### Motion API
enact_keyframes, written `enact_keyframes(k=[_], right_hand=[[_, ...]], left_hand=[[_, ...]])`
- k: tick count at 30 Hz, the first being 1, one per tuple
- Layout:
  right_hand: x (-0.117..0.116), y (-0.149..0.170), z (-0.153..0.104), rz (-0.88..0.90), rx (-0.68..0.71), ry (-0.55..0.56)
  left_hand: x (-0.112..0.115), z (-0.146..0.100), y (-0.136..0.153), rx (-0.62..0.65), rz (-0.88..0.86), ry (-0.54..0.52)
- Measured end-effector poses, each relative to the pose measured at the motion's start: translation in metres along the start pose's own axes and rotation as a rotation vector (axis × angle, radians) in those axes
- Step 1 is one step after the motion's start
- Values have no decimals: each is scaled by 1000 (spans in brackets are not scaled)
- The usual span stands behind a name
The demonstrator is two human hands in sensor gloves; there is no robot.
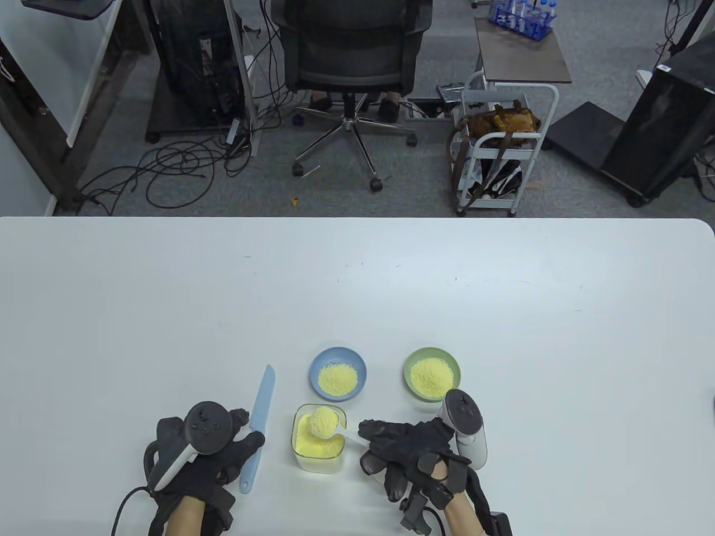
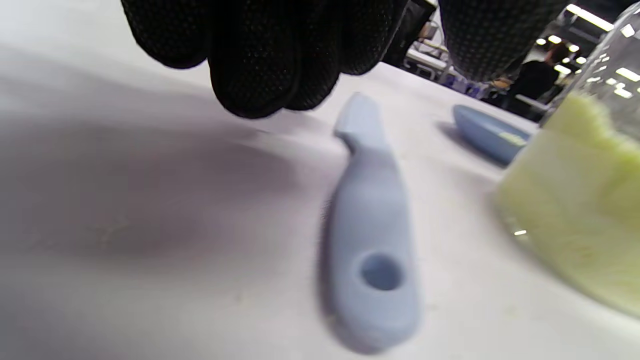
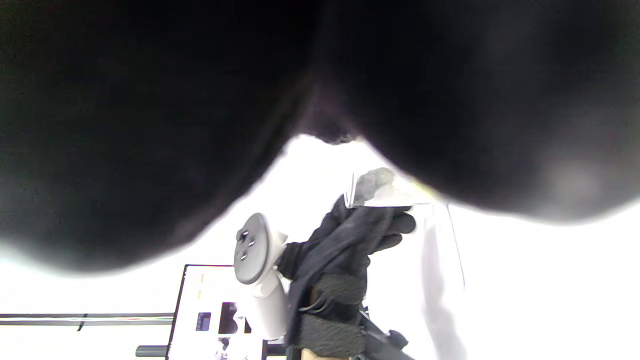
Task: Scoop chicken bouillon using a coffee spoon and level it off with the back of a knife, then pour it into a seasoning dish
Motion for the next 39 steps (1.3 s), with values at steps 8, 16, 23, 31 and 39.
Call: enact_keyframes(k=[8, 16, 23, 31, 39], right_hand=[[-5, -2, -4, -1, 28, -5], [-7, -1, -3, -3, 24, -17], [-9, -1, -2, -14, 24, -22], [-10, -4, -3, -19, 39, -16], [-11, -8, -6, -81, 38, 23]], left_hand=[[17, 2, -2, -106, 141, 135], [22, 2, -9, -109, 98, 130], [23, 3, -6, -110, -17, 145], [-37, -18, -25, 118, -473, 68], [-27, -34, -74, 363, -531, 255]])
Point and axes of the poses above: the tracker on the back of each hand, its own y axis roughly to the little-finger side, its own z axis roughly from the wrist to the fingertips, x = y × z, the point moved 2 cm from there along z, roughly from the wrist to the fingertips, and after that the axes turned 13 degrees about -y, right-handed, at the moved point
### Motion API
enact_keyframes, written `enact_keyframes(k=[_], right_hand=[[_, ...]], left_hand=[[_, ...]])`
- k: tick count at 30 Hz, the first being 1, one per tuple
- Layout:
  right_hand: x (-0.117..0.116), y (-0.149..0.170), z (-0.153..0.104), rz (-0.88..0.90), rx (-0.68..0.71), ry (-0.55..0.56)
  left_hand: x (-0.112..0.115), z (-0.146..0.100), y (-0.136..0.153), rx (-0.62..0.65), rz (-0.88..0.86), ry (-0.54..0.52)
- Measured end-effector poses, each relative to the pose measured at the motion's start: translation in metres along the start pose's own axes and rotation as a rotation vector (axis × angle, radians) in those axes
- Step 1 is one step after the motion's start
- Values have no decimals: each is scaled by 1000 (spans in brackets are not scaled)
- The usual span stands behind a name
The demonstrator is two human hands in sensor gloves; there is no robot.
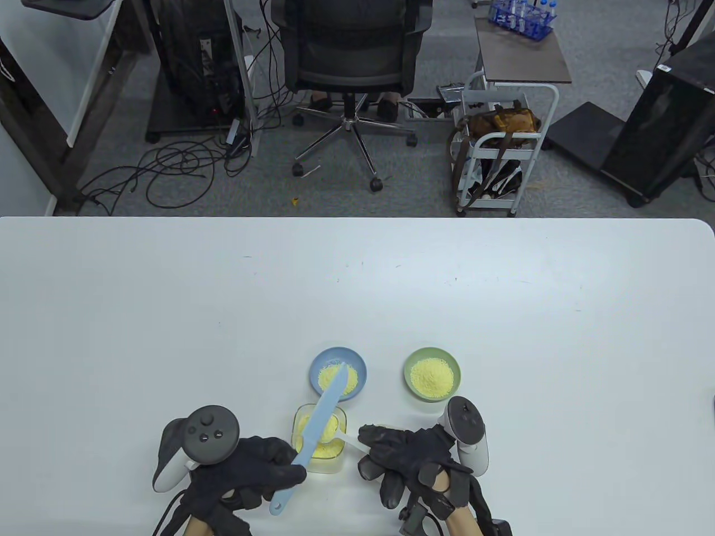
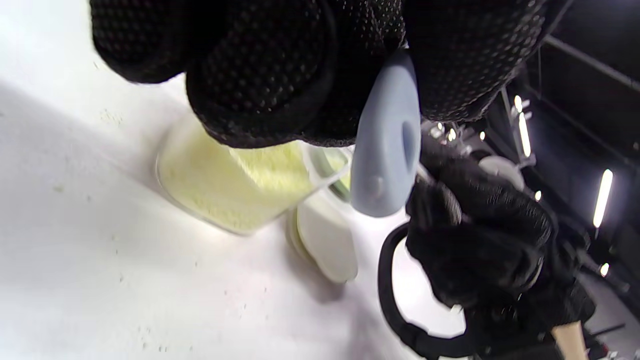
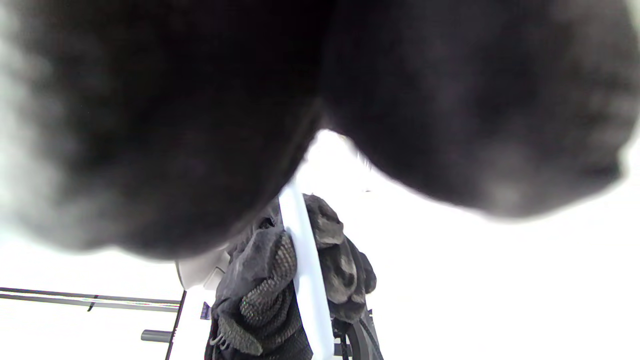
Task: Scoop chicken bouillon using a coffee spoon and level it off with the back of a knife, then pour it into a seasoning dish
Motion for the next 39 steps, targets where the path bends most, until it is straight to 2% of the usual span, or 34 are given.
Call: enact_keyframes(k=[5, 9, 23, 31, 34, 39], right_hand=[[-1, -2, -1, -6, 12, 3], [-2, -4, -3, -7, 21, 5], [-1, -9, -7, -27, 34, 16], [-1, -10, -8, -13, 44, 17], [-2, -9, -8, -14, 38, 18], [-3, -8, -7, 0, 39, 5]], left_hand=[[9, 5, 4, -48, 108, -1], [9, 5, 8, -65, 79, -3], [-5, 2, 21, -127, 95, -38], [-17, 0, 31, -148, 30, -68], [-27, -2, 44, -222, 42, -131], [-36, -3, 80, -439, 117, -230]])
Point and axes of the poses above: the tracker on the back of each hand, its own y axis roughly to the little-finger side, its own z axis roughly from the wrist to the fingertips, x = y × z, the point moved 2 cm from there along z, roughly from the wrist to the fingertips, and after that the axes turned 13 degrees about -y, right-handed, at the moved point
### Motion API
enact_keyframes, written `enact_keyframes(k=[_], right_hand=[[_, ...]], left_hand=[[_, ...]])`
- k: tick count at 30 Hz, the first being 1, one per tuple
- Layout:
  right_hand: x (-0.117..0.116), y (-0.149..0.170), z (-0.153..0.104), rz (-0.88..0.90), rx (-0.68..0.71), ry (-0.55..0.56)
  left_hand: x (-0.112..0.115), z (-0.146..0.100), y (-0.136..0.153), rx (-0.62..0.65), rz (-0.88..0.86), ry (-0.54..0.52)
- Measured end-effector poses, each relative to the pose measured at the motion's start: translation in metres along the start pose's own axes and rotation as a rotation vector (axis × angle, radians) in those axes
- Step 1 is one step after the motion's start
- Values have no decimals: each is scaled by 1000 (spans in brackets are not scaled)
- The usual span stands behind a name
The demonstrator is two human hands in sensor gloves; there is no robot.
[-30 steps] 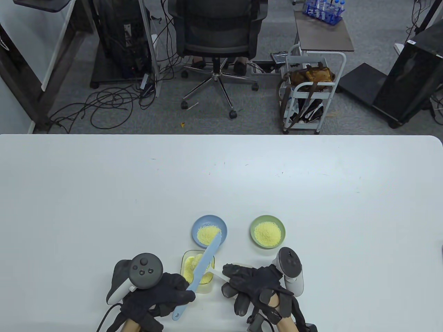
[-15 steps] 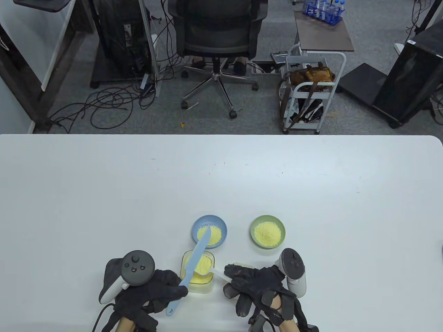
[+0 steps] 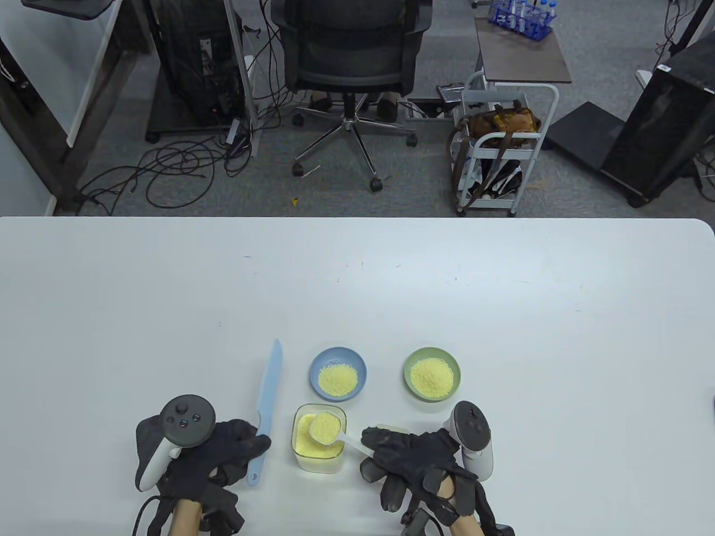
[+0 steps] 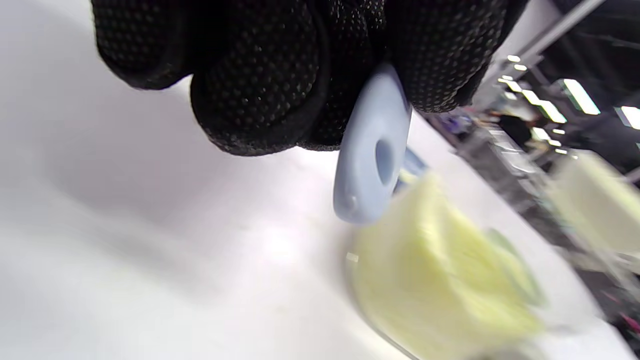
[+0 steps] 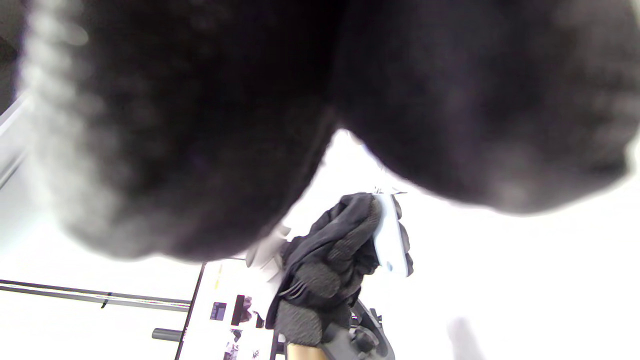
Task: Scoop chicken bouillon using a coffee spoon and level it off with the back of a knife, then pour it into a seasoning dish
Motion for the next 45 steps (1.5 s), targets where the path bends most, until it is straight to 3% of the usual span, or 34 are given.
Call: enact_keyframes(k=[3, 10, 13, 22, 29, 38, 45], right_hand=[[0, 0, 0, 0, 5, -3], [0, -1, -1, 3, 14, 0], [0, -1, 0, 0, 16, -3], [-1, 0, -1, -4, 16, -2], [-2, 1, 0, 12, 20, -10], [4, -3, -4, 12, 60, 33], [16, -7, -12, -11, 81, 126]], left_hand=[[8, 8, 16, -99, 70, 19], [24, 18, 32, -193, 156, 70], [23, 19, 34, -207, 144, 65], [18, 19, 41, -259, 318, -2], [15, 14, 30, -212, 356, -33], [0, 1, 15, -81, 264, -350], [10, 3, 14, -53, 276, -289]])
Point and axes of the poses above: the tracker on the back of each hand, its own y axis roughly to the little-finger side, its own z axis roughly from the wrist to the fingertips, x = y × z, the point moved 2 cm from there along z, roughly from the wrist to the fingertips, and after that the axes turned 13 degrees about -y, right-handed, at the moved point
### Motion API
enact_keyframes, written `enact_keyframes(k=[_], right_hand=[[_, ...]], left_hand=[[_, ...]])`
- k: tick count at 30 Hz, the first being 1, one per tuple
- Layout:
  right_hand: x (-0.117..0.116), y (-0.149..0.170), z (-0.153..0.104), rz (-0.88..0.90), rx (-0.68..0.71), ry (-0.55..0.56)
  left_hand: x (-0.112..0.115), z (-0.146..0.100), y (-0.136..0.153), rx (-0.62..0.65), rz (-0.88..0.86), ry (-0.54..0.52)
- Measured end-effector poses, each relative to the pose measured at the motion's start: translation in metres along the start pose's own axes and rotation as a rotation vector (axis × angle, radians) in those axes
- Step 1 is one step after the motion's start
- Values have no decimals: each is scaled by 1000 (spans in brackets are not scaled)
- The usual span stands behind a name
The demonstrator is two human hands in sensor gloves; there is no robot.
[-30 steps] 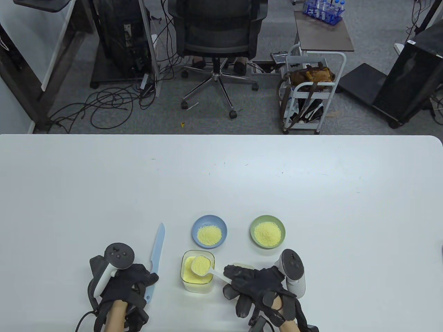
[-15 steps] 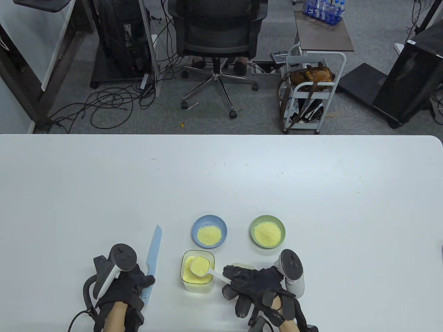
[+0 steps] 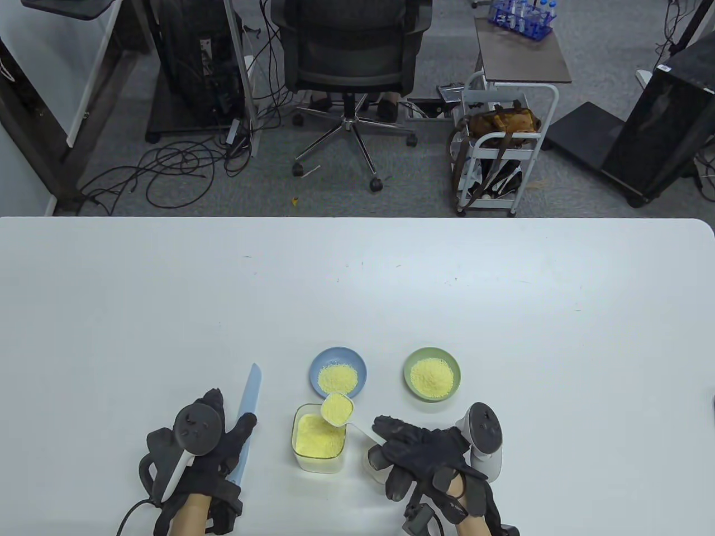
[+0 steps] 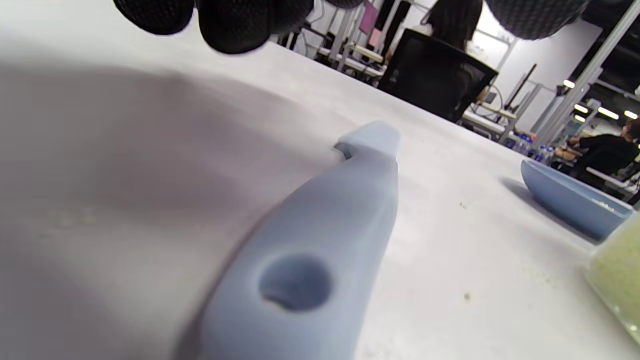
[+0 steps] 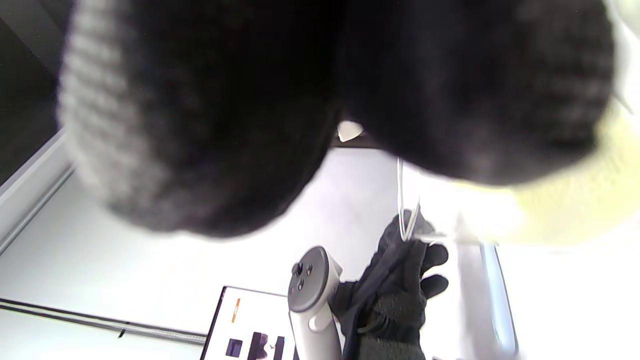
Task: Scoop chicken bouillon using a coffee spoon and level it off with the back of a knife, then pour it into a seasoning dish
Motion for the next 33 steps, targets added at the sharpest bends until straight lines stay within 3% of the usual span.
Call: enact_keyframes(k=[8, 18, 23, 33], right_hand=[[30, -2, 5, -155, -96, 170], [40, 25, 49, -280, -358, 149], [40, 33, 59, -277, -417, 141], [37, 25, 60, -450, -455, 147]], left_hand=[[4, -1, -3, 20, -34, 44], [5, -2, -4, 21, -87, 67], [5, -1, -4, 20, -107, 77], [7, 0, -5, 32, -130, 88]])
Point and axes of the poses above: the tracker on the back of each hand, its own y axis roughly to the little-finger side, its own z axis roughly from the wrist to the fingertips, x = y × z, the point moved 2 cm from there along z, roughly from the wrist to the fingertips, and after that the axes turned 13 degrees about -y, right-handed, at the moved point
